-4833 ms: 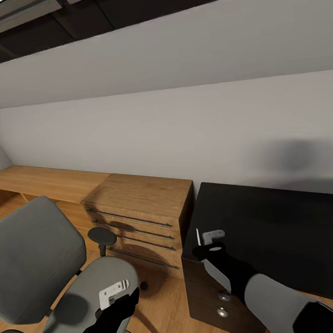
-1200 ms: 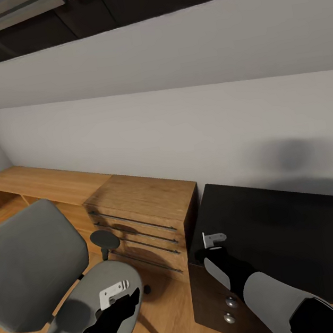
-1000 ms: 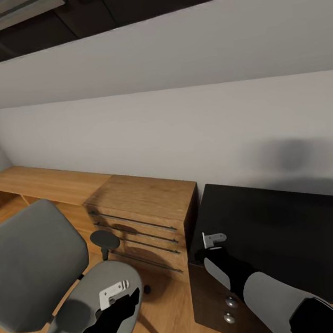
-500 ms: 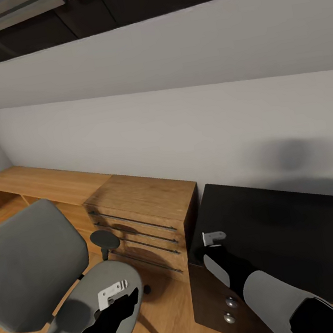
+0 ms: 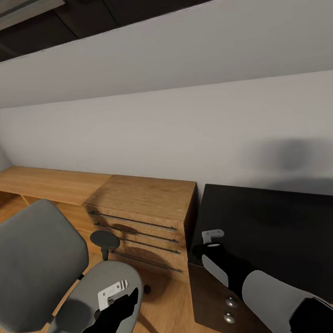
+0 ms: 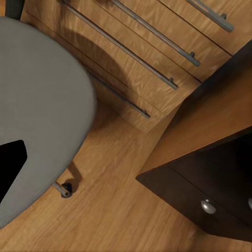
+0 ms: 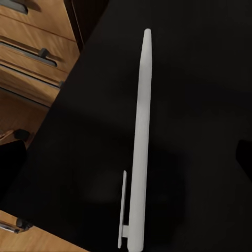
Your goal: In the bedroom, organize the workspace by keeping the computer under the desk, ensuring the monitor is on the desk, placing the keyboard on the desk next to the monitor, placing the mouse on the desk next to the keyboard, moving the folder from the swivel chair onto the desk next to the mouse, stacking the notebook on top of the folder with the pen on top of the notebook, and positioning the swivel chair next to the desk.
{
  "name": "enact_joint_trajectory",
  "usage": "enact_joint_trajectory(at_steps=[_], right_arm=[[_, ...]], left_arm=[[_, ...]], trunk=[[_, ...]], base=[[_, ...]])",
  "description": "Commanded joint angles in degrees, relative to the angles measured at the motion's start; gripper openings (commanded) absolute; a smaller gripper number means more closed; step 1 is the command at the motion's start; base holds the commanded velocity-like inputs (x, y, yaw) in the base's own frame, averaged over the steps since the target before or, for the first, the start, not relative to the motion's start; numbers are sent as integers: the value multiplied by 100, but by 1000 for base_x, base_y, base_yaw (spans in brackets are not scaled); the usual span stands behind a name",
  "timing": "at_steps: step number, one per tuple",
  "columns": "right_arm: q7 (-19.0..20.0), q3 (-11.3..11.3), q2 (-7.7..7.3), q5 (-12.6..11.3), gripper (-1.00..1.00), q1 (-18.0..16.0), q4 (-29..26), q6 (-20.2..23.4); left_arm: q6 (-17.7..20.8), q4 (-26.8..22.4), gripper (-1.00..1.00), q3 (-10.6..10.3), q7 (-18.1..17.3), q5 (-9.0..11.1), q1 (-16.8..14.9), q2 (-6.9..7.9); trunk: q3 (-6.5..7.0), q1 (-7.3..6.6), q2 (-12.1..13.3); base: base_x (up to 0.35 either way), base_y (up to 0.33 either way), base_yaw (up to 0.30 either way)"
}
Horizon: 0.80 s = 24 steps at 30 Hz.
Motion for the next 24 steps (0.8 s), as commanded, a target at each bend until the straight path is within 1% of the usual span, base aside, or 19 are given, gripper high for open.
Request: enact_joint_trajectory(at_steps=[1,15,24], right_arm=[[-41,30,0,-20,100,-6,-4,25],[-41,33,0,-24,100,-6,3,22],[-42,32,0,-22,100,-6,1,22]], left_arm=[[29,-9,100,5,41,61,-3,-3],[29,-9,100,38,40,61,-3,-2],[29,-9,100,48,40,61,-3,-2]], trunk=[[-7,1,-5],[-7,1,-5],[-168,198,-366]], base=[[0,0,0],[0,0,0],[0,0,0]])
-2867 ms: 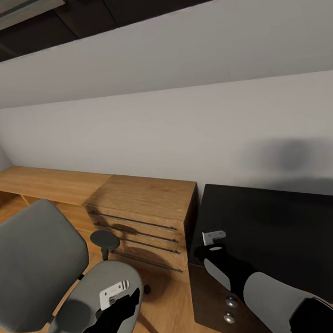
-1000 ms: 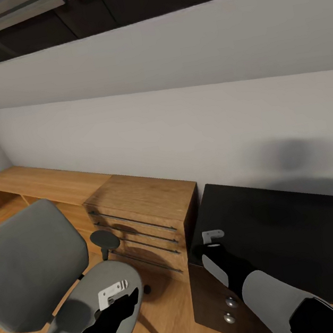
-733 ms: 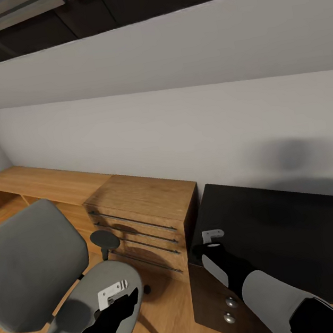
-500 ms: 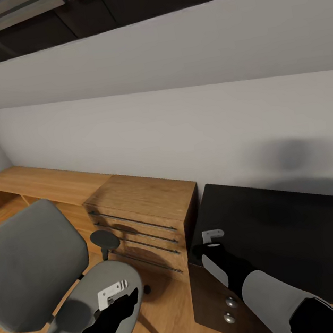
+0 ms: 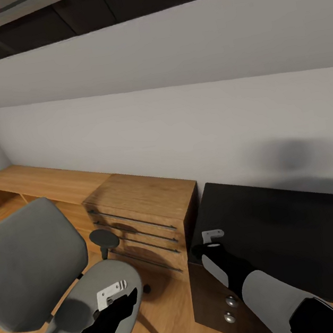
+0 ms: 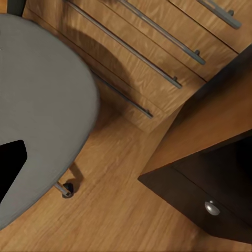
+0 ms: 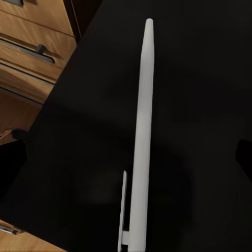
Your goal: In the bedroom, organize the workspace by keeping the computer under the desk, ensuring the monitor is on the desk, placing the keyboard on the desk next to the monitor, placing the mouse on the desk next to the keyboard, moving the folder from the swivel chair onto the desk next to the mouse, stacking the notebook on top of the folder with the pen on top of the notebook, and positioning the swivel chair next to the desk.
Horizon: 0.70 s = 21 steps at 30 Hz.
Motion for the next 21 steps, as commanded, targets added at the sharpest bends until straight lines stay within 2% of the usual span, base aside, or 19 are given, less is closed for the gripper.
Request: enact_joint_trajectory(at_steps=[1,3,21], right_arm=[[-41,29,0,-22,100,-6,-5,27],[-41,29,0,-24,100,-6,-7,27],[-41,29,-5,-16,100,-6,-2,27]], left_arm=[[29,-9,100,5,41,61,-3,-3],[29,-9,100,6,41,61,-3,-3],[29,-9,100,4,41,61,-3,-3]], trunk=[[-25,23,-46],[-61,67,-126],[-61,67,-126]], base=[[0,0,0],[0,0,0],[0,0,0]])
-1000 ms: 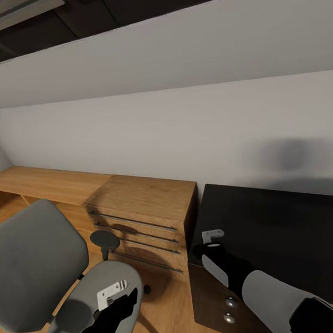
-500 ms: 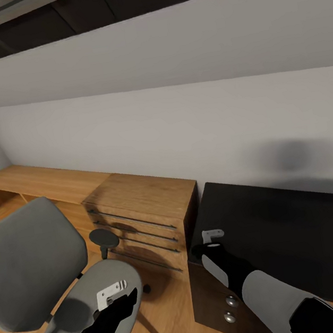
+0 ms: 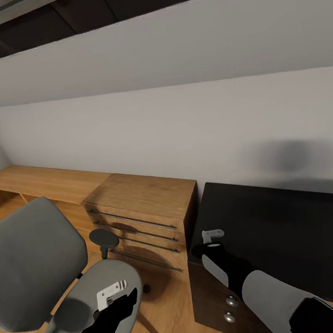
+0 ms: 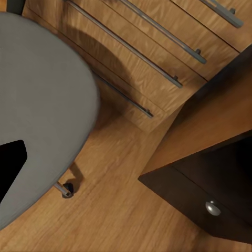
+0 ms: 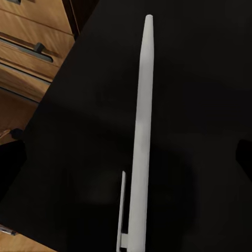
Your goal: In the bedroom, organize the workspace by keeping the computer under the desk, ensuring the monitor is on the desk, placing the keyboard on the desk next to the monitor, placing the mouse on the desk next to the keyboard, moving the folder from the swivel chair onto the desk next to the mouse, stacking the notebook on top of the folder with the pen on top of the notebook, and positioning the swivel chair next to the desk.
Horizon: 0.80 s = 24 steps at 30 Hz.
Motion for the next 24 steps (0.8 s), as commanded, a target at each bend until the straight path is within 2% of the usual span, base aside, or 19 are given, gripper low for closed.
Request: enact_joint_trajectory(at_steps=[1,14,24], right_arm=[[-44,47,-6,-42,100,-6,-6,30],[-46,45,-6,-49,100,-8,22,105],[-39,26,-7,-56,100,-14,27,421]], left_arm=[[29,-8,100,1,41,61,-4,-3],[29,-8,100,-3,41,61,-4,-3],[29,-8,100,-3,41,61,-4,-3]], trunk=[[-6,0,-4],[-6,0,-4],[-6,0,-4]], base=[[0,0,0],[0,0,0],[0,0,0]])
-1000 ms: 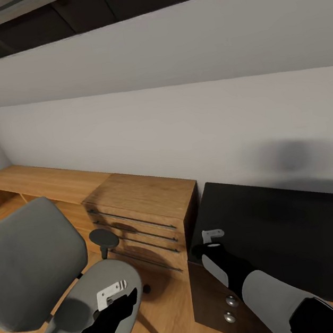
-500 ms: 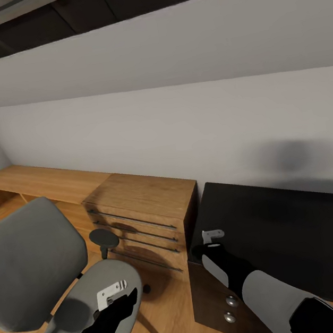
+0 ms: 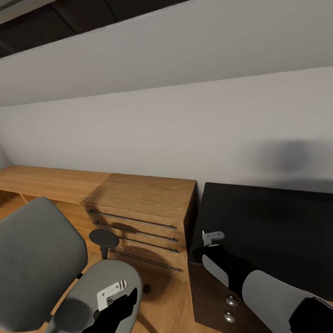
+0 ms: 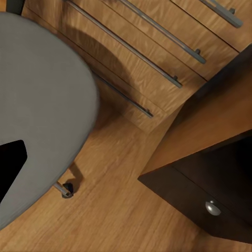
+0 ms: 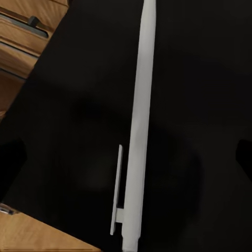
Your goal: In the bedroom, organize the workspace by keeping the computer under the desk, ensuring the monitor is on the desk, placing the keyboard on the desk next to the monitor, placing the mouse on the desk next to the keyboard, moving the folder from the swivel chair onto the desk next to the mouse, stacking the notebook on top of the folder with the pen on top of the notebook, and positioning the swivel chair next to the desk.
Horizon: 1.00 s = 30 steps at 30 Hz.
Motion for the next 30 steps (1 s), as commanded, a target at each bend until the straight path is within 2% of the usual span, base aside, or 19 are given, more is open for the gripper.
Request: enact_joint_trajectory(at_steps=[1,5,11,24,30], right_arm=[[-46,39,-5,-47,100,-6,-9,61],[-51,31,-5,-48,100,-6,-9,100],[-51,27,-5,-48,100,-6,-9,120],[-54,26,-5,-48,100,-6,-9,118],[-54,24,-5,-48,100,-6,-9,118]], left_arm=[[29,-8,100,4,41,61,-4,-3],[29,-8,100,1,41,61,-4,-3],[29,-8,100,-1,41,61,-4,-3],[29,-8,100,2,41,61,-4,-3],[29,-8,100,-1,41,61,-4,-3]], trunk=[[-6,0,-4],[-6,0,-4],[-114,132,-245],[-114,132,-245],[-204,242,-446]], base=[[0,0,0],[0,0,0],[0,0,0],[0,0,0],[0,0,0]])
